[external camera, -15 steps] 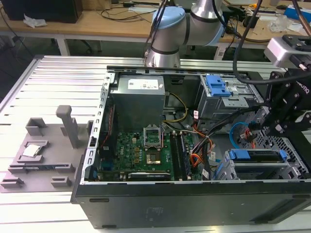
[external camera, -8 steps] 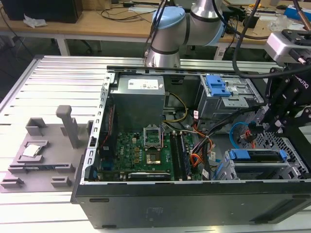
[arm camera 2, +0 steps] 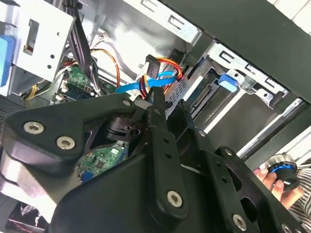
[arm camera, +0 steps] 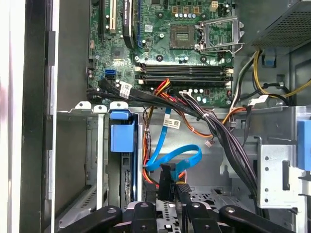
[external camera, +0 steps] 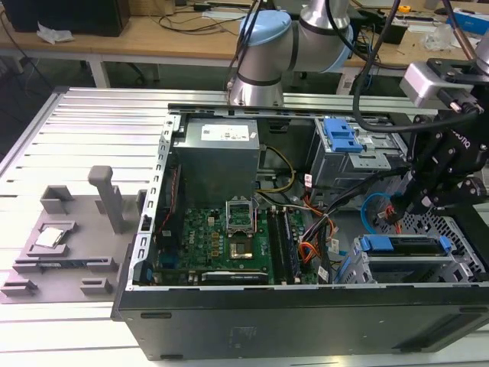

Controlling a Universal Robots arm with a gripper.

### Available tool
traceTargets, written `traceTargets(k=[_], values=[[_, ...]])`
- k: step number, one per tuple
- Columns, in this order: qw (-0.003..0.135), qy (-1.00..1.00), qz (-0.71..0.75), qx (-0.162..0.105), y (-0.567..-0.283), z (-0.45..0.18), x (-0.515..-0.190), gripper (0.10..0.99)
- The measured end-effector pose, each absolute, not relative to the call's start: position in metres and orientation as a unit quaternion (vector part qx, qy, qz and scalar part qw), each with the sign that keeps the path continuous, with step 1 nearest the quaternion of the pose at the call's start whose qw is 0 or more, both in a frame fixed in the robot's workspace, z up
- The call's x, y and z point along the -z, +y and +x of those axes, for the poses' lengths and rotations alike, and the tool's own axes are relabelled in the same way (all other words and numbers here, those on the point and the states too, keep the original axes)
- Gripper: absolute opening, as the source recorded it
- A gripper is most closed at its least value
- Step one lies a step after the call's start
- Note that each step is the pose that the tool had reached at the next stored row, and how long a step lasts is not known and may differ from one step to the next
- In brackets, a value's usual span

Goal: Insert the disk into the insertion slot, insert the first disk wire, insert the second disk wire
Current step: 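Insert the first disk wire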

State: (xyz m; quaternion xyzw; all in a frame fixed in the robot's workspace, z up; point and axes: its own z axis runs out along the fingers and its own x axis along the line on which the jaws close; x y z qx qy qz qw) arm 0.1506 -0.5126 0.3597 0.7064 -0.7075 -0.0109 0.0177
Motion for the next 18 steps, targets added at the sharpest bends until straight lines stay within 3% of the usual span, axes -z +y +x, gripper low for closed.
traceTargets(k=[4, 6, 18], values=[[0.019, -0.708, 0.706, 0.009, -0.513, 0.151, -0.360, 0.302], [0.020, -0.708, 0.706, 0.009, -0.513, 0.150, -0.360, 0.169], [0.022, -0.708, 0.706, 0.008, -0.535, 0.161, -0.355, 0.169]])
